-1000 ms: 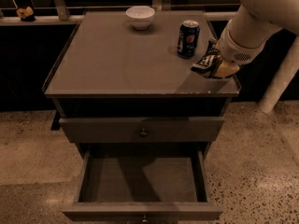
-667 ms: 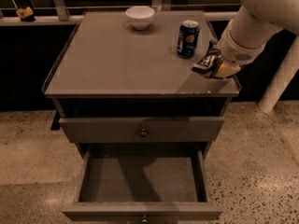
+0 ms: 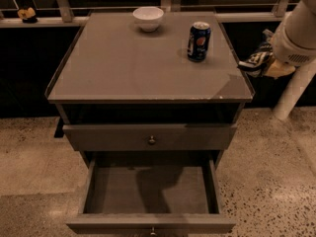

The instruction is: Place blue chip bag into middle drawer

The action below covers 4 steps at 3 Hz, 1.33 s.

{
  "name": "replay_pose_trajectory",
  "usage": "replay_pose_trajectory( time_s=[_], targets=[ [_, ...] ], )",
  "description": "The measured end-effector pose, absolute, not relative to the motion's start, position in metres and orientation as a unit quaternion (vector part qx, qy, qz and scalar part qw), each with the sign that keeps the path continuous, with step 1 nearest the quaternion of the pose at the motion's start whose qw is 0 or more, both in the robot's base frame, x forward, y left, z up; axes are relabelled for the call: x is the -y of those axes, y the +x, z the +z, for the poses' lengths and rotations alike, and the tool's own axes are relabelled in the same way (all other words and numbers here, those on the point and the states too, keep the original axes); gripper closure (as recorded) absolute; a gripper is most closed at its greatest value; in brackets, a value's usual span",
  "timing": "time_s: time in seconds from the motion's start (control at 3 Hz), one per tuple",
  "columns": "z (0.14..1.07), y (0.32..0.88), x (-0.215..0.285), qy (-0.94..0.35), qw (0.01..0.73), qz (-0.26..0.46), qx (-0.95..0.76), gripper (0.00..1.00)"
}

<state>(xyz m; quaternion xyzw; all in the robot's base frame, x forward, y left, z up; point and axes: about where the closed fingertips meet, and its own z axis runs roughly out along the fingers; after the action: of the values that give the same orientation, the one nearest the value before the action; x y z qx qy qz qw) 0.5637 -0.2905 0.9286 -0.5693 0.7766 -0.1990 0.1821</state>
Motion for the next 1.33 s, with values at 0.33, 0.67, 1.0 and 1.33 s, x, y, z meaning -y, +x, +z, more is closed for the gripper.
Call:
replay_pose_trajectory(
  time_s=[0.33,0.67,1.0,1.33],
  targets=[
    [0.918,0.557,0.298,-0.556,0.193,-0.207,-0.782,1.00],
    [0.866,0.532,0.259,-0.558,0.207,-0.176,-0.784,1.00],
    [0.866,0.532,0.259,-0.558,0.207,-0.176,-0.784,1.00],
    [0.862,0.511,0.255,-0.555,0.200,-0.175,-0.788,1.00]
  ],
)
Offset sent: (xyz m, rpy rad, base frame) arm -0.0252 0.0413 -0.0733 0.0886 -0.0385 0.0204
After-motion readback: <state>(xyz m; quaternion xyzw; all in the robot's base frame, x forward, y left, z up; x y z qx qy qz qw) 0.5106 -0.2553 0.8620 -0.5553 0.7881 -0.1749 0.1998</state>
